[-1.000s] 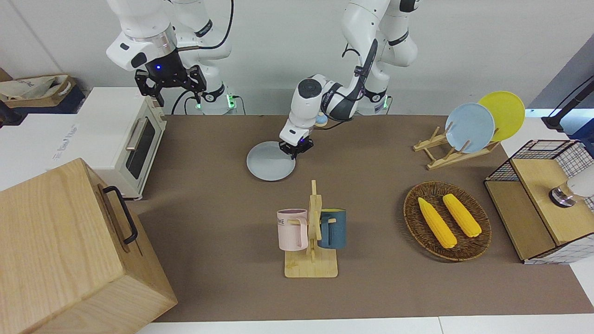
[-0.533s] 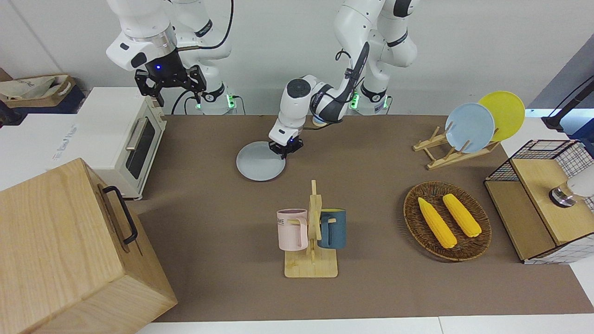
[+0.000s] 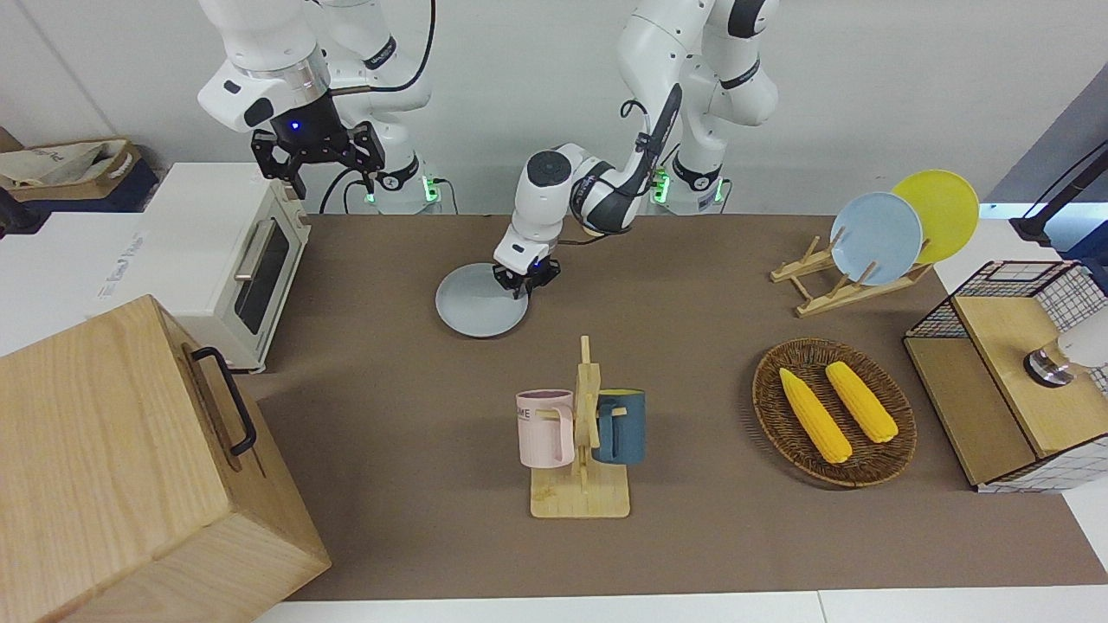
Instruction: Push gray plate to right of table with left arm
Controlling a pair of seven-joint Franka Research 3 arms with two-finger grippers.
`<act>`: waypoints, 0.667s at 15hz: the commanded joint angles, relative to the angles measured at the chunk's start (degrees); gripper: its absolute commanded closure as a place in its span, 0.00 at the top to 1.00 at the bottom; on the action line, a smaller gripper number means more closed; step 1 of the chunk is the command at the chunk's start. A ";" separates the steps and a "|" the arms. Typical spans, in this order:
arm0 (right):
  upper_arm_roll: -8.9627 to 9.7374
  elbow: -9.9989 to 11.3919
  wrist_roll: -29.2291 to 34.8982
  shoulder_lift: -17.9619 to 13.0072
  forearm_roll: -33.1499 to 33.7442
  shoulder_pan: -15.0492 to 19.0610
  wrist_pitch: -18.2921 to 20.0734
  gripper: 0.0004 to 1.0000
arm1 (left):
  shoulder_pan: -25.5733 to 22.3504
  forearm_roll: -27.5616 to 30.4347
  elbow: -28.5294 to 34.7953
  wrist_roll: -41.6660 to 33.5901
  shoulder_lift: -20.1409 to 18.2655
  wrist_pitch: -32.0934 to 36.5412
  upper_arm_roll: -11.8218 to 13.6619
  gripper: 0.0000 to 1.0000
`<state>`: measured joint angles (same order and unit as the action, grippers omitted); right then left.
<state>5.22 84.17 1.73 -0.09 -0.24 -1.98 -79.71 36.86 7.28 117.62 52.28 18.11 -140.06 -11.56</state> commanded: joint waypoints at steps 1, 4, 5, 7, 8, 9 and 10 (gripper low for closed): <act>0.32 0.03 -0.06 -0.43 -0.46 0.66 0.69 0.98 | -0.20 0.28 -0.82 -6.56 -0.17 3.38 1.37 1.00; 0.32 0.03 -0.15 -0.43 -0.46 0.66 0.69 0.98 | -2.93 0.45 -0.82 -9.65 -3.33 9.18 1.19 1.00; 0.32 0.03 -0.06 -0.43 -0.46 0.66 0.69 0.98 | -3.54 0.45 -0.82 -10.18 -4.39 10.76 1.19 1.00; 0.23 0.03 -0.15 -0.43 -0.46 0.66 0.69 0.98 | -4.51 0.54 -0.82 -11.58 -6.15 13.75 1.28 1.00; 0.32 0.03 -0.15 -0.43 -0.46 0.66 0.69 0.98 | -5.38 0.54 -0.82 -12.37 -7.03 14.90 1.28 1.00; 0.32 -0.06 -0.15 -0.43 -0.46 0.66 0.69 0.98 | -6.26 0.71 -0.82 -13.60 -7.99 16.21 1.28 1.00; 0.23 0.03 -0.06 -0.43 -0.46 0.66 0.69 0.98 | -6.97 0.80 -0.91 -14.66 -9.05 17.62 1.37 1.00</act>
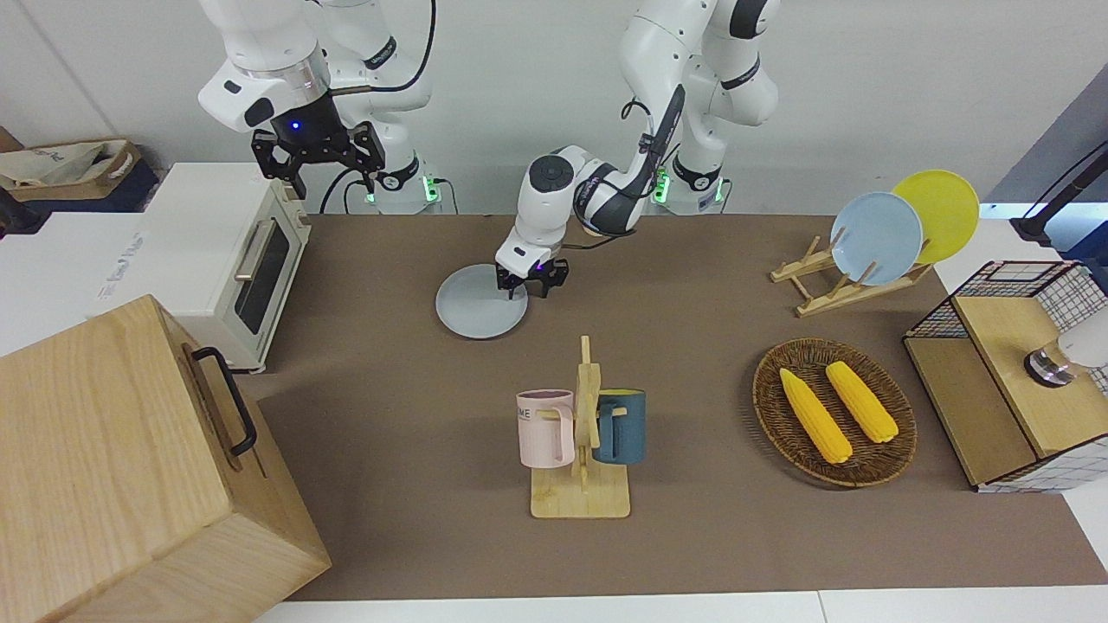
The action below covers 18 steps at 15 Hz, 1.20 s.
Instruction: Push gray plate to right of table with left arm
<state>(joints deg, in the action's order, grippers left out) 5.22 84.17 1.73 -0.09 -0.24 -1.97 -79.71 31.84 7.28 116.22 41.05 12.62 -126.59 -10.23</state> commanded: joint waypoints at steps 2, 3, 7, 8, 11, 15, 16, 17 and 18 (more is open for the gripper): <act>0.32 0.03 -0.15 -0.43 -0.46 0.66 0.69 0.98 | -4.67 0.89 0.50 -6.40 -6.80 8.35 0.03 1.00; 0.32 0.03 -0.15 -0.43 -0.46 0.66 0.69 0.98 | -6.07 0.81 0.50 -7.90 -8.12 10.12 0.03 1.00; 0.23 0.03 -0.15 -0.43 -0.46 0.66 0.69 0.98 | -11.70 0.46 -0.11 -13.88 -12.96 16.01 0.04 1.00; 0.23 0.03 -0.15 -0.43 -0.46 0.66 0.69 0.98 | -12.93 0.19 -0.90 -14.85 -13.84 17.51 0.12 1.00; 0.32 0.03 -0.15 -0.43 -0.46 0.66 0.69 0.98 | -17.94 -0.95 -6.94 -19.94 -14.47 25.67 0.39 1.00; 0.32 0.03 -0.15 -0.43 -0.46 0.66 0.69 0.98 | -24.09 -3.32 -9.16 -28.10 -15.86 29.90 0.83 1.00; 0.32 0.03 -0.06 -0.43 -0.46 0.66 0.69 0.98 | -25.85 -3.33 -9.95 -30.48 -16.05 30.87 0.83 1.00; 0.32 0.03 -0.15 -0.43 -0.46 0.66 0.69 0.98 | -27.34 -3.50 -10.83 -32.41 -16.05 31.75 0.83 1.00; 0.32 0.03 -0.15 -0.43 -0.46 0.66 0.69 0.98 | -28.75 -3.50 -11.79 -34.26 -16.05 32.80 0.83 1.00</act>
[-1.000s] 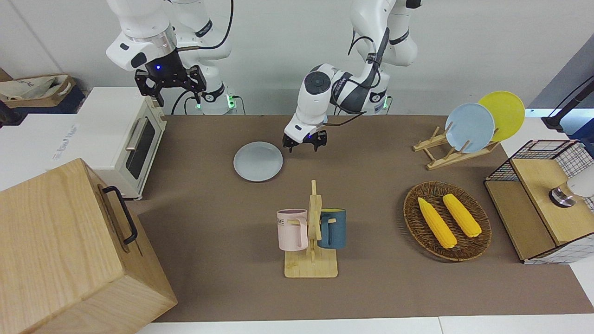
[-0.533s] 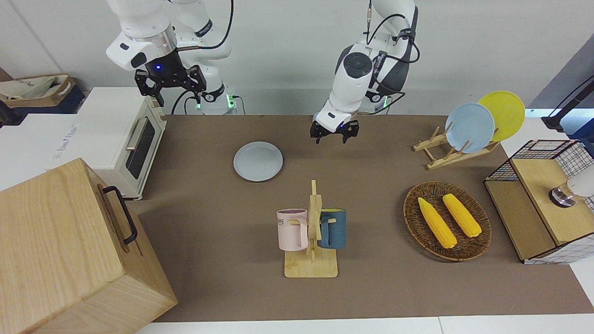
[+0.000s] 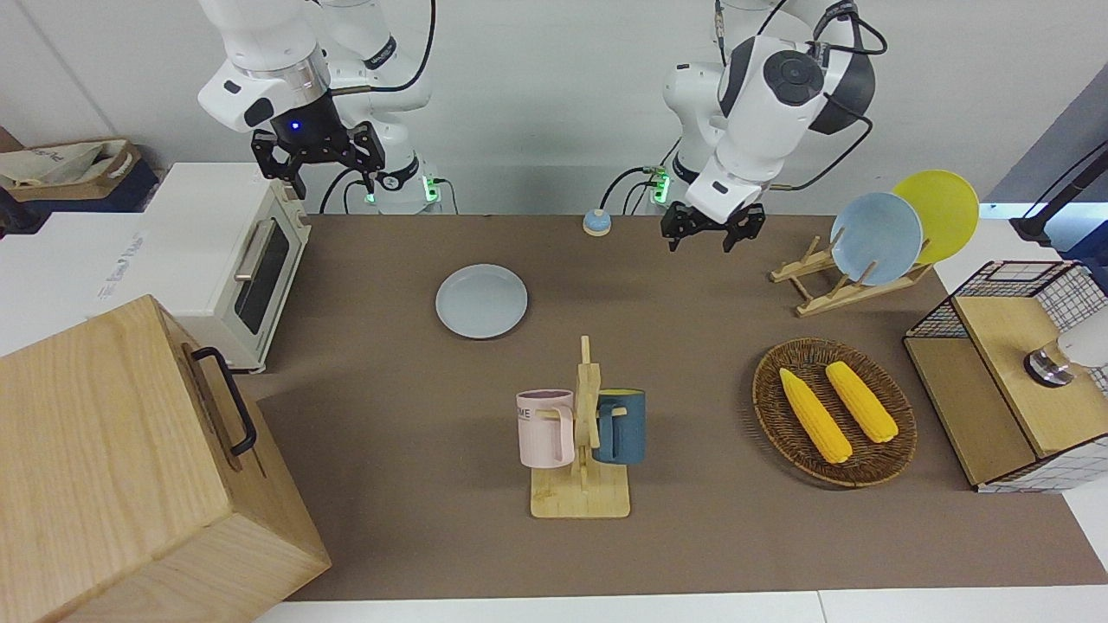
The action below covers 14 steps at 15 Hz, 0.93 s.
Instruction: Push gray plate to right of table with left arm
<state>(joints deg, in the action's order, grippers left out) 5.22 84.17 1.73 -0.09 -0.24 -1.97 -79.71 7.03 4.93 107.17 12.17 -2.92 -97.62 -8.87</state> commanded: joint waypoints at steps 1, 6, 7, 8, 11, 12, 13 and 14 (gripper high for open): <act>0.32 0.03 -0.15 -0.43 -0.46 0.66 0.69 0.98 | -5.35 -1.93 -3.45 -7.40 -0.50 4.54 -0.54 1.00; 0.32 0.03 -0.15 -0.43 -0.55 0.66 0.69 0.98 | -10.71 -4.93 -9.34 -15.23 -0.33 7.00 -0.71 1.00; 0.32 -0.06 -0.15 -0.43 -0.46 0.66 0.69 0.98 | -11.77 -5.01 -9.43 -16.29 -0.33 7.00 -0.71 1.00; 0.23 0.03 -0.15 -0.43 -0.46 0.66 0.69 0.98 | -12.91 -5.02 -9.78 -17.34 -0.33 7.00 -0.71 1.00; 0.32 0.03 -0.15 -0.43 -0.46 0.66 0.69 0.98 | -15.72 -4.84 -10.48 -20.69 -0.06 7.00 -0.71 1.00; 0.23 0.03 -0.15 -0.43 -0.46 0.66 0.69 0.98 | -16.86 -4.84 -11.44 -20.69 0.11 7.09 -0.63 1.00; 0.32 -0.06 -0.15 -0.43 -0.46 0.66 0.69 0.98 | -17.40 -4.84 -11.63 -20.69 0.02 7.44 -0.71 1.00; 0.32 0.03 -0.15 -0.43 -0.46 0.66 0.69 0.98 | -17.40 -4.84 -11.98 -20.69 0.02 7.53 -0.63 1.00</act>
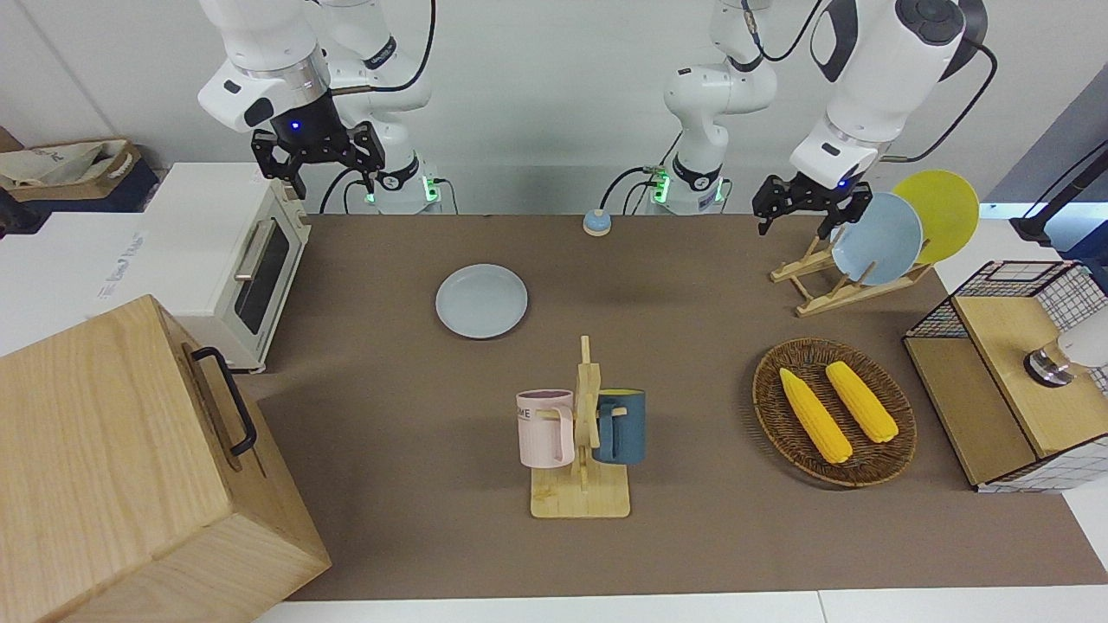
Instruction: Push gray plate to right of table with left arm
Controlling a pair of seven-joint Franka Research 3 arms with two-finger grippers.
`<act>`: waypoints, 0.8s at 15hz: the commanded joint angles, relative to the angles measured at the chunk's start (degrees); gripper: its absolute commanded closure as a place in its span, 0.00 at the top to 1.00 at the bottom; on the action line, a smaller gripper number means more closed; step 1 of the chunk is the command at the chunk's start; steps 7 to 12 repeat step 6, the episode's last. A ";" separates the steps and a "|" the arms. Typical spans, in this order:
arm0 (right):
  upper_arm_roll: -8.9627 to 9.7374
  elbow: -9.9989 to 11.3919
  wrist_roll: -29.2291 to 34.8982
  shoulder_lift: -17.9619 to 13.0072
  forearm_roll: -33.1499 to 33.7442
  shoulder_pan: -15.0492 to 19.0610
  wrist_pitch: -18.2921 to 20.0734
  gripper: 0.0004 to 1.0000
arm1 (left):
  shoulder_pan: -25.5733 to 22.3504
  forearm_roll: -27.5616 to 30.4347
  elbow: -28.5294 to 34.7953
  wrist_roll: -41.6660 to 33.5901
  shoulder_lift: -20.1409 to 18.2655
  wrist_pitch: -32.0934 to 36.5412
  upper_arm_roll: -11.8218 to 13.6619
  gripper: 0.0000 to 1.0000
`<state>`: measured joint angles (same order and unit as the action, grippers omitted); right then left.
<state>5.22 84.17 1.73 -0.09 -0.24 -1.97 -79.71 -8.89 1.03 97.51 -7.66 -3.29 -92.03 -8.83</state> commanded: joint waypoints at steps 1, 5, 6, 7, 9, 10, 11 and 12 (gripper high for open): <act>0.32 0.03 -0.15 -0.43 -0.46 0.66 0.69 0.98 | -1.57 -0.95 -2.76 -0.78 0.39 1.94 -0.75 1.00; 0.32 0.03 -0.15 -0.43 -0.46 0.66 0.69 0.98 | -2.01 -0.42 -2.85 -0.78 0.48 1.94 -0.40 1.00; 0.23 0.03 -0.15 -0.43 -0.46 0.66 0.69 0.98 | -2.01 -0.42 -2.85 -0.78 0.48 1.94 -0.31 1.00; 0.23 0.03 -0.15 -0.43 -0.46 0.66 0.69 0.98 | -2.01 -0.42 -2.85 -0.78 0.48 1.94 -0.31 1.00; 0.23 0.03 -0.15 -0.43 -0.46 0.66 0.69 0.98 | -2.01 -0.42 -2.85 -0.78 0.48 1.94 -0.31 1.00; 0.23 0.03 -0.15 -0.43 -0.46 0.66 0.69 0.98 | -2.01 -0.42 -2.85 -0.78 0.48 1.94 -0.31 1.00; 0.23 0.03 -0.15 -0.43 -0.46 0.66 0.69 0.98 | -2.01 -0.42 -2.85 -0.78 0.48 1.94 -0.31 1.00; 0.23 0.03 -0.15 -0.43 -0.46 0.66 0.69 0.98 | -2.01 -0.42 -2.85 -0.78 0.48 1.94 -0.31 1.00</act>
